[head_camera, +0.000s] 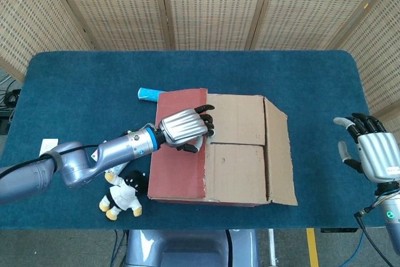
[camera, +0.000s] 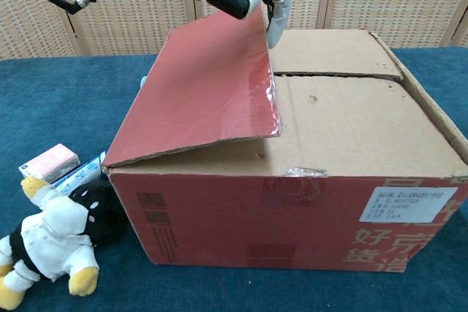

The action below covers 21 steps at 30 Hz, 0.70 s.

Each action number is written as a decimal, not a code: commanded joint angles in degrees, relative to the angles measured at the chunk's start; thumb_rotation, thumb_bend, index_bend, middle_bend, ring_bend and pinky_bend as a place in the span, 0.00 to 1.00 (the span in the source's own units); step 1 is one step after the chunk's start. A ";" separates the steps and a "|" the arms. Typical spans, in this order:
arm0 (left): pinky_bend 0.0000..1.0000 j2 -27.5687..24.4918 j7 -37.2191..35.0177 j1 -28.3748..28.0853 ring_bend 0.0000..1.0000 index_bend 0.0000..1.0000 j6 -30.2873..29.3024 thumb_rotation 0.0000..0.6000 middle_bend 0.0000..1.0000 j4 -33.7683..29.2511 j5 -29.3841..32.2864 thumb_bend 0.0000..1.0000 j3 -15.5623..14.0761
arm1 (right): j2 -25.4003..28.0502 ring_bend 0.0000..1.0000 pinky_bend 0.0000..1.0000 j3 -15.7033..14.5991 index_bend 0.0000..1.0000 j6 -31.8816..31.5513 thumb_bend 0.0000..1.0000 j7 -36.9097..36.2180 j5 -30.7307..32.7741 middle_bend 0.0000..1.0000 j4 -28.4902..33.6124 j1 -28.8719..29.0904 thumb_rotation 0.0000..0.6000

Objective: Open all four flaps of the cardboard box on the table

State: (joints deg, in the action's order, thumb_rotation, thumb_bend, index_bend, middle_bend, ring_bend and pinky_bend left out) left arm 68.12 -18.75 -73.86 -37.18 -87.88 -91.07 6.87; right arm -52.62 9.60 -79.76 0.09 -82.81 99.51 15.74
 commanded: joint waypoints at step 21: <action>0.05 -13.11 -3.27 4.84 0.25 0.51 -6.18 0.39 0.44 -5.82 -1.27 0.97 0.64 | -0.16 0.19 0.19 0.74 0.25 0.58 0.57 1.09 -0.30 0.31 0.81 0.87 1.00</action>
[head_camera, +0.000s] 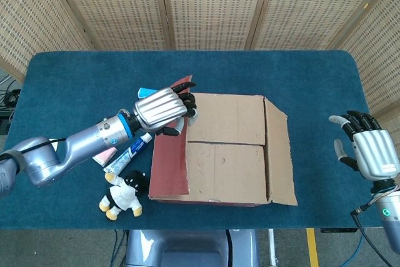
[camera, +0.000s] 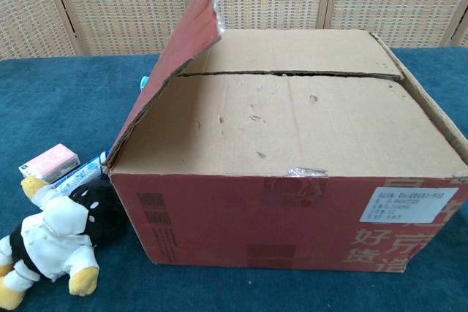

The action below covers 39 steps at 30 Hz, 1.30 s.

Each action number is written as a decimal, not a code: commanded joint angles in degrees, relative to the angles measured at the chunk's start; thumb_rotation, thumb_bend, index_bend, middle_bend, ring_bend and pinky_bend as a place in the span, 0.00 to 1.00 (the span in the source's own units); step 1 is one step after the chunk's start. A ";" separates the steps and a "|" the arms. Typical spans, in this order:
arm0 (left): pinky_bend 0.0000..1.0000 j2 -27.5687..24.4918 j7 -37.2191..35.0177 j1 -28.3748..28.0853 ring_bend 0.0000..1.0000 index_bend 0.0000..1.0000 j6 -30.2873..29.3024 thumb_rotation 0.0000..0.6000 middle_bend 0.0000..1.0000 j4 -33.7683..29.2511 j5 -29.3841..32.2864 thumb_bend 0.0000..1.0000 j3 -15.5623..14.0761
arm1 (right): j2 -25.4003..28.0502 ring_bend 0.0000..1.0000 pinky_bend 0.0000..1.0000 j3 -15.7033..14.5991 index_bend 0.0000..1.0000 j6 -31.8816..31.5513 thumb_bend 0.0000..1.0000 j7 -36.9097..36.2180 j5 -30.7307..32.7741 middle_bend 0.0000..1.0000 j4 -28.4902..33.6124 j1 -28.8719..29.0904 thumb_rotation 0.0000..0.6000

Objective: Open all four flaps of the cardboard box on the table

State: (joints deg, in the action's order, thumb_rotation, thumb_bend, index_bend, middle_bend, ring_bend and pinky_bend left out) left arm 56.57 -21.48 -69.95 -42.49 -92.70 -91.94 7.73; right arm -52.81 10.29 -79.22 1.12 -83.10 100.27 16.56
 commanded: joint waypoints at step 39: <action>0.05 -15.15 3.50 18.95 0.20 0.38 -10.26 0.38 0.30 -3.96 1.03 0.50 -3.85 | -0.43 0.19 0.19 0.32 0.25 1.45 0.57 1.26 -0.62 0.31 1.60 1.48 1.00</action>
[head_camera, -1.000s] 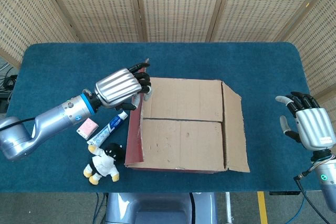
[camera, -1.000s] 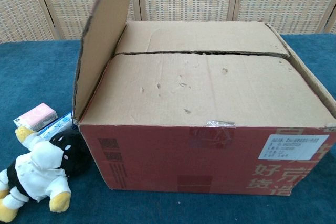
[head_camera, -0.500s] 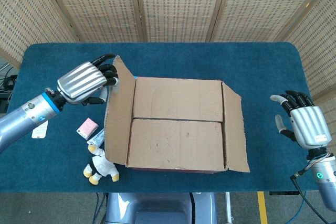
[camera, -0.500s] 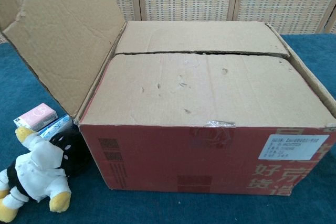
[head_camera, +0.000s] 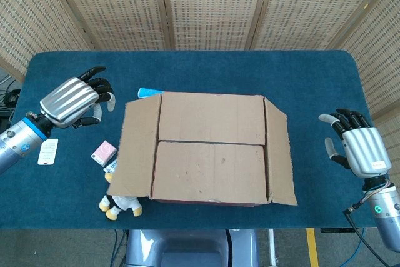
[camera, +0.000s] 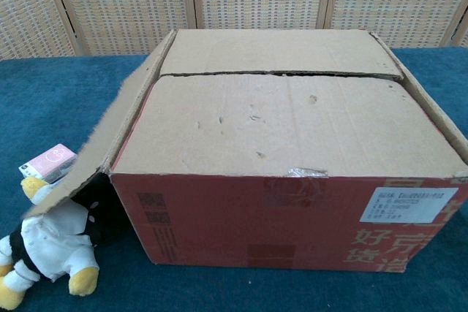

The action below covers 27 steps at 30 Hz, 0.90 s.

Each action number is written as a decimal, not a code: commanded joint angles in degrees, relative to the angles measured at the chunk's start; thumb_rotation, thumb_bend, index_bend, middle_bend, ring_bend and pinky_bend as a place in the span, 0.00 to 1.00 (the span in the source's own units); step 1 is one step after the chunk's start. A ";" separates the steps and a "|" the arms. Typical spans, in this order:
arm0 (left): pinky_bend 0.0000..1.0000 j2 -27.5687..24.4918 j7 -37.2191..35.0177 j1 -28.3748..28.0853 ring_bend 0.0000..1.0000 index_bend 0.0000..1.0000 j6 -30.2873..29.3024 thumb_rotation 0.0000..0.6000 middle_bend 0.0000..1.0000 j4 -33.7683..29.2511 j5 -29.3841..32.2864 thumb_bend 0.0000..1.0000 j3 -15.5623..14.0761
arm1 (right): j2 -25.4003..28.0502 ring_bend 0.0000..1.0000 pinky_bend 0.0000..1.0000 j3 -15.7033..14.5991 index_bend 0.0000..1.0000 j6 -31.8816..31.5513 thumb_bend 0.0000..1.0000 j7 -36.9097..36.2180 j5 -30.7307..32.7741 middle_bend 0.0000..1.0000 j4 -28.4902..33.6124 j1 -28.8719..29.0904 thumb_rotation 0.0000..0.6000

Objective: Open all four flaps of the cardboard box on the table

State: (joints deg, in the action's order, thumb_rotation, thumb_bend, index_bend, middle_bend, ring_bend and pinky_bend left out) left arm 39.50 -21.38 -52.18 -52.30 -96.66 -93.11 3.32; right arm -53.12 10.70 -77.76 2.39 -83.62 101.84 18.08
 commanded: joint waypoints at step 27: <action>0.04 23.27 41.57 -5.84 0.00 0.05 5.70 0.68 0.00 -4.27 27.33 0.21 6.72 | -1.76 0.19 0.19 -0.79 0.25 -0.76 0.54 -0.22 -0.71 0.31 -1.18 -0.52 1.00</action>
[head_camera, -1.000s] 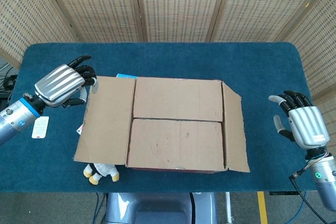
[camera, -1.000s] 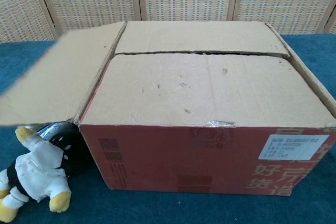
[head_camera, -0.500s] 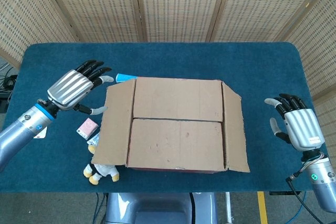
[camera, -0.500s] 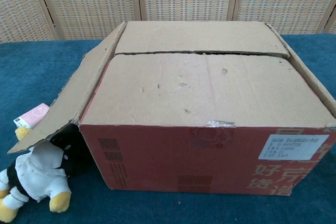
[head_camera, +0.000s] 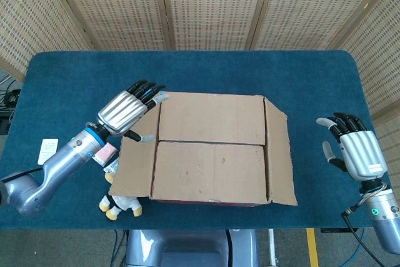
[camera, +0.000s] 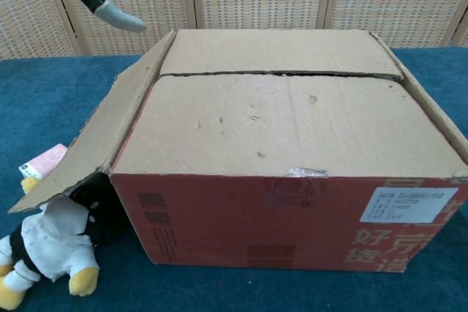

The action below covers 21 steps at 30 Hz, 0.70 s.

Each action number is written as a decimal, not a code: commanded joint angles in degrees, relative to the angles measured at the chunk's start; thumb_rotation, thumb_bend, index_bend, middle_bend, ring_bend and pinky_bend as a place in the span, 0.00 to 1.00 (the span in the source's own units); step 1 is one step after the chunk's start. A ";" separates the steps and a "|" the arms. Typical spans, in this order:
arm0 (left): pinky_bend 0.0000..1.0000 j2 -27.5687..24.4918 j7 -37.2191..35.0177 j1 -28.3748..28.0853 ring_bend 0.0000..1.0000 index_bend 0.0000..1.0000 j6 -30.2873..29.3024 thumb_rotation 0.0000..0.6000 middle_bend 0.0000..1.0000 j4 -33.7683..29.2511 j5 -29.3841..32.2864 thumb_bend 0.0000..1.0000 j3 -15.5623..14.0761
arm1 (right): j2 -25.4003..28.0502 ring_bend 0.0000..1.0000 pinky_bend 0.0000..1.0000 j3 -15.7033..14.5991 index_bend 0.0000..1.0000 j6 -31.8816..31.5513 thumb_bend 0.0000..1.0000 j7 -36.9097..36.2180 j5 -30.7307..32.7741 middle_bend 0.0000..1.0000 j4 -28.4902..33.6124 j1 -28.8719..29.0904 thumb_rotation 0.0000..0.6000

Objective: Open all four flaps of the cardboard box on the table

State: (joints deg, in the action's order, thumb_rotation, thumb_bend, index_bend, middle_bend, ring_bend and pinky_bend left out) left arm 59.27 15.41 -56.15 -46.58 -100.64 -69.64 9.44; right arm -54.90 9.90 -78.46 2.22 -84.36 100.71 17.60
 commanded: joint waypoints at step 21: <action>0.00 11.73 15.40 -5.25 0.00 0.04 -2.46 0.72 0.00 0.57 15.35 0.21 0.15 | 0.09 0.19 0.19 -0.19 0.25 -0.74 0.54 -1.42 0.19 0.31 -1.35 -0.86 1.00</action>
State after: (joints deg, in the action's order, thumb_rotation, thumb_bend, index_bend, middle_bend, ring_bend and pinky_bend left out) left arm 70.85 30.70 -61.29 -49.00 -100.14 -54.46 9.64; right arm -54.81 9.71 -79.20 0.81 -84.17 99.36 16.74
